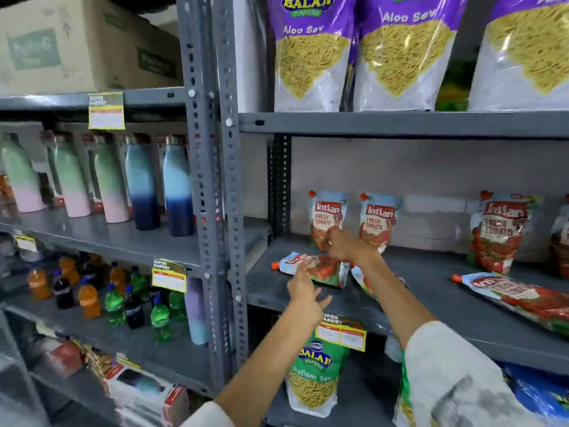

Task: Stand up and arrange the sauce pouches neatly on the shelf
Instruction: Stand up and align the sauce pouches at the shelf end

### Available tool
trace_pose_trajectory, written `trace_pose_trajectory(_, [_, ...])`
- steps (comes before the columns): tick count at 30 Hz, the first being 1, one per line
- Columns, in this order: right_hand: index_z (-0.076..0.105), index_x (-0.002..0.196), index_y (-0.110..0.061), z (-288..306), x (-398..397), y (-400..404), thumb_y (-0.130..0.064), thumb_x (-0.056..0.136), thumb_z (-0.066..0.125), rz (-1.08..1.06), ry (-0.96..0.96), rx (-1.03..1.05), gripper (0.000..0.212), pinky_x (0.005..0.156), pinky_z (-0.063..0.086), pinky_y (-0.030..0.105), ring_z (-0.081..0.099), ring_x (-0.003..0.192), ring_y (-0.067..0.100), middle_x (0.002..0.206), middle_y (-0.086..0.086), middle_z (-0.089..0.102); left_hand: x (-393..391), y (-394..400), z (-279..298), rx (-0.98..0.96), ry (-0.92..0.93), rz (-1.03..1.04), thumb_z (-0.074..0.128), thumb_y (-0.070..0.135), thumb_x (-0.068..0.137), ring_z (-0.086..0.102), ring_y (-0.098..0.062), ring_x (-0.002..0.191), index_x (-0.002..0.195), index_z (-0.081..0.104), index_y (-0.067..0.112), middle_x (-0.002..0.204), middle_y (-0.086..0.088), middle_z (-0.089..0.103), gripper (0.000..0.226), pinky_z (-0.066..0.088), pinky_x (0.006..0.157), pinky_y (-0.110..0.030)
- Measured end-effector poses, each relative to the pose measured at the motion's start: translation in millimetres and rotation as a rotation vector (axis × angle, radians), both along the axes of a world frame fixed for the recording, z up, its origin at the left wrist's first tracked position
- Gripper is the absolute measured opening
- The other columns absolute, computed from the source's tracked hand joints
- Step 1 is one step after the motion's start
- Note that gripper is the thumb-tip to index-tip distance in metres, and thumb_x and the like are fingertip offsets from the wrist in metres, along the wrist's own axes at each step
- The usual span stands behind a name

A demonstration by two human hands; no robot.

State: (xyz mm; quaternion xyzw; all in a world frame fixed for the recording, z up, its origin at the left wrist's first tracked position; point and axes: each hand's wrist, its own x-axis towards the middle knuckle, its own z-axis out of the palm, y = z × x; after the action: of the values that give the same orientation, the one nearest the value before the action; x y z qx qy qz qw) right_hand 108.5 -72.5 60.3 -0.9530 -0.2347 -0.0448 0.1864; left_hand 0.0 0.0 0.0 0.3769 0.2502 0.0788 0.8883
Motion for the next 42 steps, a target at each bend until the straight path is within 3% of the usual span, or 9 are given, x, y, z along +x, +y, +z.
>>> trace_pose_trajectory(8, [0.051, 0.131, 0.0, -19.8, 27.2, 21.2, -0.026, 0.099, 0.049, -0.051, 0.328, 0.008, 0.042, 0.103, 0.047, 0.038, 0.059, 0.117, 0.033, 0.133, 0.018, 0.058, 33.7, 31.2, 11.2, 0.062, 0.124, -0.232, 0.047, 0.045, 0.099, 0.061, -0.044, 0.115, 0.137, 0.053, 0.004, 0.13, -0.022, 0.059, 0.056, 0.045, 0.097, -0.053])
trace_pose_trajectory(11, [0.059, 0.112, -0.002, -20.3, 23.5, 18.7, -0.021, 0.097, 0.048, -0.058, 0.355, 0.064, 0.027, 0.092, 0.05, 0.037, 0.062, 0.103, 0.033, 0.114, 0.02, 0.062, 37.1, 38.1, 16.7, 0.082, 0.142, -0.312, 0.056, 0.04, 0.097, 0.059, -0.04, 0.125, 0.134, 0.055, 0.005, 0.135, -0.022, 0.061, 0.051, 0.046, 0.102, -0.053])
trace_pose_trajectory(16, [0.059, 0.112, -0.007, -30.7, 6.4, 10.2, -0.021, 0.1, 0.048, 0.006, 0.255, 0.556, 0.021, 0.089, 0.052, 0.031, 0.061, 0.105, 0.02, 0.111, 0.003, 0.065, 44.9, 36.8, -6.1, 0.41, -0.012, -0.135, 0.069, 0.006, 0.084, 0.07, -0.03, 0.103, 0.123, 0.057, 0.012, 0.116, -0.014, 0.072, 0.041, 0.059, 0.062, -0.035])
trace_pose_trajectory(21, [0.044, 0.129, -0.01, -29.6, -9.9, 2.4, -0.018, 0.101, 0.046, 0.025, 0.007, 0.868, 0.029, 0.098, 0.052, 0.035, 0.054, 0.117, 0.014, 0.125, 0.0, 0.056, 62.5, 56.0, -0.7, 0.847, -0.361, 0.053, 0.069, -0.004, 0.075, 0.072, -0.015, 0.101, 0.108, 0.056, 0.027, 0.105, 0.0, 0.074, 0.047, 0.061, 0.089, -0.042])
trace_pose_trajectory(27, [0.037, 0.127, -0.006, -46.7, -4.9, 7.7, -0.002, 0.096, 0.05, -0.054, -0.059, 0.863, 0.033, 0.099, 0.053, 0.039, 0.058, 0.112, 0.016, 0.122, 0.005, 0.057, 89.7, 80.1, 1.3, 1.068, -0.482, -0.205, 0.075, -0.013, 0.074, 0.065, -0.019, 0.119, 0.114, 0.051, 0.034, 0.124, -0.003, 0.069, 0.067, 0.057, 0.098, -0.042])
trace_pose_trajectory(32, [0.033, 0.123, -0.012, -70.7, -8.3, 7.6, 0.001, 0.095, 0.047, -0.091, -0.05, 0.823, 0.034, 0.099, 0.053, 0.044, 0.059, 0.121, 0.026, 0.129, 0.012, 0.06, 93.2, 88.8, -23.8, 1.035, -0.485, -0.316, 0.068, -0.012, 0.085, 0.058, -0.018, 0.126, 0.122, 0.048, 0.032, 0.12, 0.014, 0.064, 0.061, 0.052, 0.08, -0.006])
trace_pose_trajectory(37, [0.034, 0.129, -0.01, -60.7, -11.0, 0.0, -0.008, 0.098, 0.05, -0.113, -0.005, 0.779, 0.035, 0.093, 0.055, 0.029, 0.061, 0.116, 0.019, 0.127, 0.006, 0.062, 74.4, 77.1, -28.7, 1.066, -0.402, -0.102, 0.076, 0.002, 0.084, 0.042, -0.022, 0.142, 0.155, 0.028, 0.019, 0.151, -0.004, 0.045, 0.087, 0.043, 0.114, -0.041])
trace_pose_trajectory(39, [0.041, 0.125, -0.013, -45.5, -13.7, -14.8, -0.006, 0.096, 0.053, -0.127, -0.055, 0.807, 0.032, 0.076, 0.05, 0.008, 0.063, 0.101, 0.009, 0.11, -0.005, 0.063, 58.5, 66.1, -27.6, 1.1, -0.368, 0.144, 0.08, 0.011, 0.082, 0.054, -0.011, 0.123, 0.144, 0.042, 0.022, 0.139, -0.002, 0.053, 0.073, 0.048, 0.103, -0.033])
trace_pose_trajectory(42, [0.054, 0.105, -0.019, -15.6, -14.0, -51.2, -0.011, 0.096, 0.055, -0.224, -0.19, 0.799, 0.012, 0.075, 0.054, 0.017, 0.063, 0.083, 0.009, 0.092, -0.007, 0.064, 46.0, 47.8, -19.1, 1.037, -0.397, 0.168, 0.078, 0.012, 0.083, 0.065, 0.005, 0.076, 0.109, 0.058, 0.025, 0.103, -0.001, 0.07, 0.035, 0.05, 0.063, -0.009])
